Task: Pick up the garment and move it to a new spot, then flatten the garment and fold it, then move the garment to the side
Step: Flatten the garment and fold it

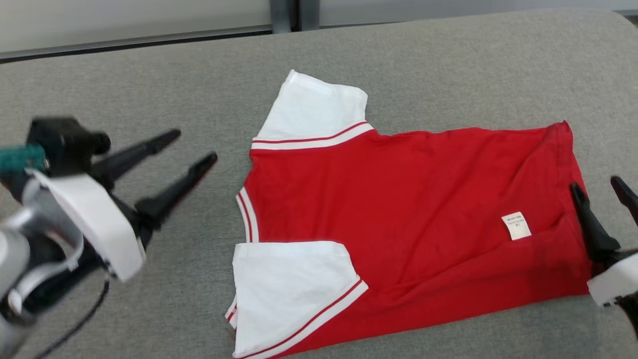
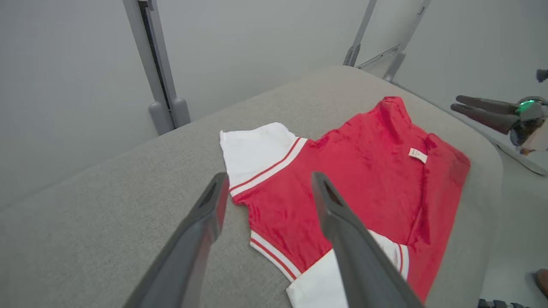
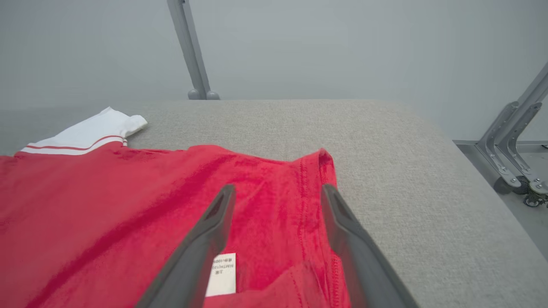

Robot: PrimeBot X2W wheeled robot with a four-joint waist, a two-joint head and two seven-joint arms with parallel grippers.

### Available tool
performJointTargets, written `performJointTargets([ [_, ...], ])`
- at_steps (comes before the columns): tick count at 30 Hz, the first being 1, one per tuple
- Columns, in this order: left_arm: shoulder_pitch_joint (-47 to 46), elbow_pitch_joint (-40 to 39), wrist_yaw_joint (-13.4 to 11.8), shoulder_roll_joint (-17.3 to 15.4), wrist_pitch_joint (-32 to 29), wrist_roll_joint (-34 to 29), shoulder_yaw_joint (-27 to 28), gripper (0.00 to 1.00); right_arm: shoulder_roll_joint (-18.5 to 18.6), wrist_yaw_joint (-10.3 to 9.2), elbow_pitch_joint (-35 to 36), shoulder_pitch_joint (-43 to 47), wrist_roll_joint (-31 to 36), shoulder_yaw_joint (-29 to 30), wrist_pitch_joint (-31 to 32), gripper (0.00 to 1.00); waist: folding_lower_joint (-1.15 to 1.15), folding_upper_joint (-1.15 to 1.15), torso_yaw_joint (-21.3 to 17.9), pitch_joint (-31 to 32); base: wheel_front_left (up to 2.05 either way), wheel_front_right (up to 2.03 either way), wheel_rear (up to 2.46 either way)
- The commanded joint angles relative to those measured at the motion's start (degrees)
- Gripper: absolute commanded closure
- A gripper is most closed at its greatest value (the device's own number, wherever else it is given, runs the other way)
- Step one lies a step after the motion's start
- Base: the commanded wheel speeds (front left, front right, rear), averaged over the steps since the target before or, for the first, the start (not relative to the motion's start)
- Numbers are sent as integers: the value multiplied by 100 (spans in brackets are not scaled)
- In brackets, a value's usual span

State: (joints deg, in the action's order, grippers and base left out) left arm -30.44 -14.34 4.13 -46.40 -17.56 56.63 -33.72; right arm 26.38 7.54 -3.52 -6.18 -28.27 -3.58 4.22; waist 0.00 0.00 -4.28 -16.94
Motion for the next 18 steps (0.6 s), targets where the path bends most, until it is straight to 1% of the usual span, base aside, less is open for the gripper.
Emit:
performJointTargets([
  [1,-343,211,78,53,-184,-15,-35,0,-11,-10,36,-175,34,-71,19,0,0,0,-252,-234,0,0,0],
  [4,-1368,1017,223,314,-790,-46,-243,0,-152,-10,59,-559,68,-328,17,0,0,0,-546,-468,0,0,0],
  [7,-2178,1782,287,501,-1286,-86,-448,0,-287,-10,-1,-918,1,-623,-32,0,0,0,-873,-757,0,0,0],
  [9,-2616,2224,314,645,-1513,-136,-601,0,-375,-10,-91,-1080,-44,-767,-134,0,0,0,-1056,-943,0,0,0],
  [15,-3561,3254,343,791,-1989,-318,-1008,0,-648,-10,-474,-1415,-155,-1070,-561,0,0,0,-1535,-1447,0,0,0],
  [18,-3784,3524,340,808,-2214,-335,-1119,0,-716,-10,-614,-1494,-168,-1139,-708,0,0,0,-1660,-1573,0,0,0],
])
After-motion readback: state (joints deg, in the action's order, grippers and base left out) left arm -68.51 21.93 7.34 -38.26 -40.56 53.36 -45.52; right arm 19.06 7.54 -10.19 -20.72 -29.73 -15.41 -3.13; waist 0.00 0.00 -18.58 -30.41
